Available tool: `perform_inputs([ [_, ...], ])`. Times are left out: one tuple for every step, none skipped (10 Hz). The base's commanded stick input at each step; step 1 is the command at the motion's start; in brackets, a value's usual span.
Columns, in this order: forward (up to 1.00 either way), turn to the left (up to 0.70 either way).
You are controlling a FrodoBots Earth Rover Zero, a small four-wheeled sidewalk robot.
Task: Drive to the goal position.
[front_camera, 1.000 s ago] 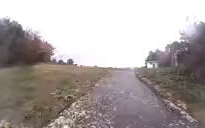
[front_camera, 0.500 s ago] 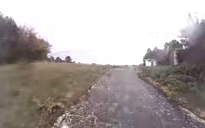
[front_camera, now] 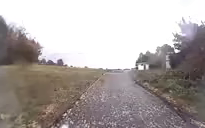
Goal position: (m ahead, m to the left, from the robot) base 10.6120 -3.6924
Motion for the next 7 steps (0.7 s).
perform_inputs([
  [1.00,-0.40],
  [1.00,-0.06],
  [1.00,-0.23],
  [1.00,-0.40],
  [1.00,-0.36],
  [1.00,-0.32],
  [1.00,-0.28],
])
